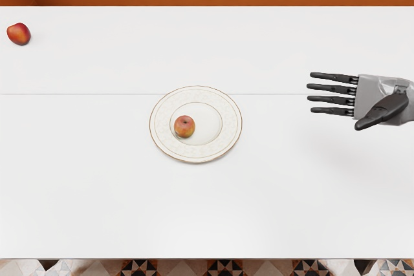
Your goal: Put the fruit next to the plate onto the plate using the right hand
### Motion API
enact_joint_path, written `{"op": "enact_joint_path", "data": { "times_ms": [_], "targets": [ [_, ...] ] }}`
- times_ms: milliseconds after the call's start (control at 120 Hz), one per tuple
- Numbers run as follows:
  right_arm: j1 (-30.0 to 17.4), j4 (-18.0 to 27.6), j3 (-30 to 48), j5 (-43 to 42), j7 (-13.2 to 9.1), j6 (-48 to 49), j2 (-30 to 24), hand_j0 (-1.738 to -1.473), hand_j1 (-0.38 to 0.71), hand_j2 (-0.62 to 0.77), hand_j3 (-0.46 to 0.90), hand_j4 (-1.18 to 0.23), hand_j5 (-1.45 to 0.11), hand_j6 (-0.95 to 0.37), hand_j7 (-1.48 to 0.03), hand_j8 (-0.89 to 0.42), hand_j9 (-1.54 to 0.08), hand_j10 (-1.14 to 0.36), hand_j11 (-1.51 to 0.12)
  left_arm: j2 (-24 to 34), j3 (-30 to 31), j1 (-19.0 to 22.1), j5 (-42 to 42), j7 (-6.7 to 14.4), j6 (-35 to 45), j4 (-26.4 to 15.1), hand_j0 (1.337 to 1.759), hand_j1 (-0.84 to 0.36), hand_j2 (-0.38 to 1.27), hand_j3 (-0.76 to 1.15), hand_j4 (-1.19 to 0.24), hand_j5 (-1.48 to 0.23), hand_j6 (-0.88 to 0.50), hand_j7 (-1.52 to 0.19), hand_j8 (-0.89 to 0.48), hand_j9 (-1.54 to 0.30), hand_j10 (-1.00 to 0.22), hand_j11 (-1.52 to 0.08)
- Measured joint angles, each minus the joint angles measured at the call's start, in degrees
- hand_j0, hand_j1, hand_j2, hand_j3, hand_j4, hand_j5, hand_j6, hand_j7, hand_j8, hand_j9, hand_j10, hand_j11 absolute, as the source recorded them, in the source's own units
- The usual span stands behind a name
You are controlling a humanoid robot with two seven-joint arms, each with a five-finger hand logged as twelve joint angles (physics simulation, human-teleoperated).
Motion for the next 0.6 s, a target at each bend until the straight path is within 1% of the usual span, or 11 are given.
{"op": "enact_joint_path", "data": {
  "times_ms": [600],
  "targets": [
    [0.00,0.00,0.00,0.00,0.00,0.00,0.00,-1.658,-0.31,-0.01,0.00,-0.03,-0.04,-0.03,-0.05,-0.03,-0.04,-0.03,-0.04,0.00,0.00,0.00,0.00,0.00,0.00,0.00,1.658,0.07,0.05,0.00,-0.23,-0.30,-0.23,-0.30,-0.23,-0.30,-0.23,-0.30]
  ]
}}
